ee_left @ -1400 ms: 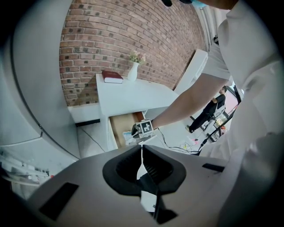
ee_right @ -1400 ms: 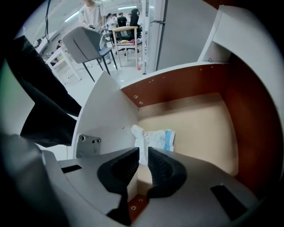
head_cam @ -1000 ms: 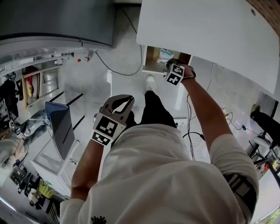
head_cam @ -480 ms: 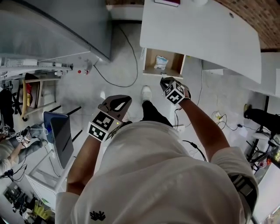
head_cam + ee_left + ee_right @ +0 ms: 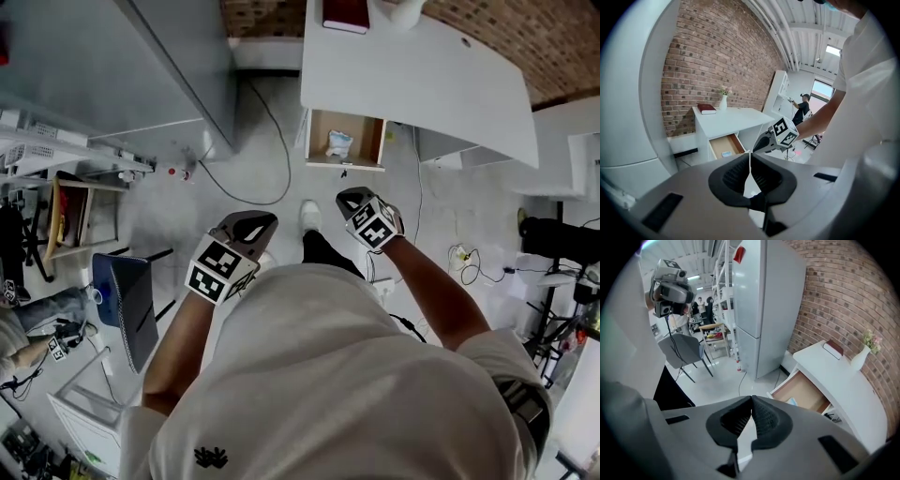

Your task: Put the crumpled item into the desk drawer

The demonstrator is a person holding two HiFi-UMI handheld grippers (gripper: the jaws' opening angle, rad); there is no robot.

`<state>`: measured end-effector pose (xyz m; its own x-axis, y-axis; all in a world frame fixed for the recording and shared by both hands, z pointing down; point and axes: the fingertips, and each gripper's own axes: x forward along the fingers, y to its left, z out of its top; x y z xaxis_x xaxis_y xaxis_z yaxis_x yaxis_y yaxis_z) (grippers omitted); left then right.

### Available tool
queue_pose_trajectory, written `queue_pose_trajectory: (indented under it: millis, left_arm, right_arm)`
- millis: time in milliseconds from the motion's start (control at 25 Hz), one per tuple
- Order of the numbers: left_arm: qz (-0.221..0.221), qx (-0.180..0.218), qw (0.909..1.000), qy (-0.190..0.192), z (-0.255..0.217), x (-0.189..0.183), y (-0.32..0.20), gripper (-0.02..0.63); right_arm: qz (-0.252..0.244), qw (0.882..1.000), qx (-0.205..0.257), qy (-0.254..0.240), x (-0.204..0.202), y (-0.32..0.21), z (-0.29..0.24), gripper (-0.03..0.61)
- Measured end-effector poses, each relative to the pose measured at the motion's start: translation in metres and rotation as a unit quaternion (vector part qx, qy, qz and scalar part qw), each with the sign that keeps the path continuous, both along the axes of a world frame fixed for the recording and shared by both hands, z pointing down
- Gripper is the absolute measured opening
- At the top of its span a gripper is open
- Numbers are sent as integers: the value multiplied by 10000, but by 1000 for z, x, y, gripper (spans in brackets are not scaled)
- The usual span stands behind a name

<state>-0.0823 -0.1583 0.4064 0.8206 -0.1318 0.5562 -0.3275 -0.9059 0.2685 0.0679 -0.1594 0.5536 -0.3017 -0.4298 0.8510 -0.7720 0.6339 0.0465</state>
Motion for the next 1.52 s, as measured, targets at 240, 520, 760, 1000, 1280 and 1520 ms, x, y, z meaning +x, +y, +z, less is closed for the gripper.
queue_pose_trajectory:
  millis: [240,520,760,1000,1280,1520]
  left_arm:
    - [45,-4,10000,7,-8,-23,36,29]
    - [-56,67,10000,36,-8,-71,69,29]
    - [-148,63,9999,33,-8,-95,89,29]
    - [-171,78,9998,96,-6,-108,100,29]
    - [-199,68,9997,152,0,-118,114,29]
    - [-269,64,9995,120,1,-130,119,29]
  right_arm:
    - [113,9996,110,-213,-30,48,-29,29]
    - [-22,9991,225,-347,-83,93,-43,29]
    - [-117,9985,306,-436,-110,116,-57,29]
    - [-98,9975,467,-520,-128,127,-74,29]
    - [-130,9970,536,-540,-143,142,-78,29]
    - [-236,9970,508,-538,-156,148,-78,29]
